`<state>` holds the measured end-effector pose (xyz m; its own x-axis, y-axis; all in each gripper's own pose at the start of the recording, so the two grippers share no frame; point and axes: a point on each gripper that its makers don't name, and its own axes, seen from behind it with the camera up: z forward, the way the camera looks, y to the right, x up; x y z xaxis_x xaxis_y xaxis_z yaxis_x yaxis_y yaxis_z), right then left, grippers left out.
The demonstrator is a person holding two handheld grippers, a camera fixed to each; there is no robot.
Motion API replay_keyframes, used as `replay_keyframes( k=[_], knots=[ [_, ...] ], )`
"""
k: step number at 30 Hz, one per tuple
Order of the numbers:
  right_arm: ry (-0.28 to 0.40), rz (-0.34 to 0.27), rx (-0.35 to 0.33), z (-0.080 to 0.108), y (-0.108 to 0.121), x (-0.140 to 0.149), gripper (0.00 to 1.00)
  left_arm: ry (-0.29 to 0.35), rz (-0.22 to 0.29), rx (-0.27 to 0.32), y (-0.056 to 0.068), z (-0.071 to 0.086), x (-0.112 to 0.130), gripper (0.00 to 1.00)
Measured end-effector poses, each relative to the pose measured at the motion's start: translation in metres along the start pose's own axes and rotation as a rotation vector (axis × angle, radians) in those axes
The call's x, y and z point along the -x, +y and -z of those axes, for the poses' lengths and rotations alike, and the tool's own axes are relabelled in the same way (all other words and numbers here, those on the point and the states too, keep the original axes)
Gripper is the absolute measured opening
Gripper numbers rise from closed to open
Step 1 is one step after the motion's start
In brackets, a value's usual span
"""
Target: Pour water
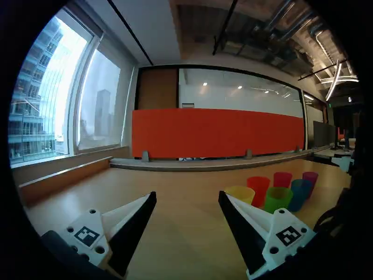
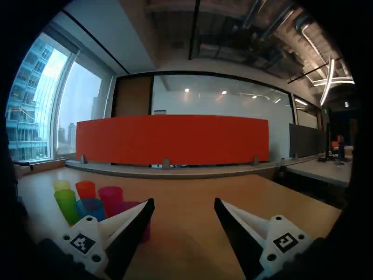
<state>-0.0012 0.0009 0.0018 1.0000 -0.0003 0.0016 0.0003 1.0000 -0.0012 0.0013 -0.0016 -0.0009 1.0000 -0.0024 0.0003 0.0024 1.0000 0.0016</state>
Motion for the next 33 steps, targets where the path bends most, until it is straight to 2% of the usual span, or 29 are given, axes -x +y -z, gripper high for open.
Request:
replay_keyframes(
  k=[8,14,23,29,33],
  knots=[
    [-0.009,0.003,-0.006,-0.005,0.004,-0.007,1.0,0.0,0.029,0.005,-0.006,0.002,-0.02,0.99],
    [-0.017,-0.013,-0.013,-0.009,0.005,-0.027,1.0,-0.003,0.014,0.018,-0.005,0.003,-0.043,0.99],
    [-0.024,-0.007,-0.037,-0.019,0.006,-0.073,1.0,-0.004,-0.01,0.041,-0.003,-0.004,-0.085,0.99],
    [-0.015,0.003,-0.051,-0.024,0.007,-0.111,1.0,-0.001,-0.038,0.029,-0.009,-0.01,-0.117,0.99],
    [-0.008,0.004,-0.065,-0.026,0.006,-0.134,1.0,0.006,-0.042,0.039,-0.007,-0.014,-0.141,0.99]
  ],
)
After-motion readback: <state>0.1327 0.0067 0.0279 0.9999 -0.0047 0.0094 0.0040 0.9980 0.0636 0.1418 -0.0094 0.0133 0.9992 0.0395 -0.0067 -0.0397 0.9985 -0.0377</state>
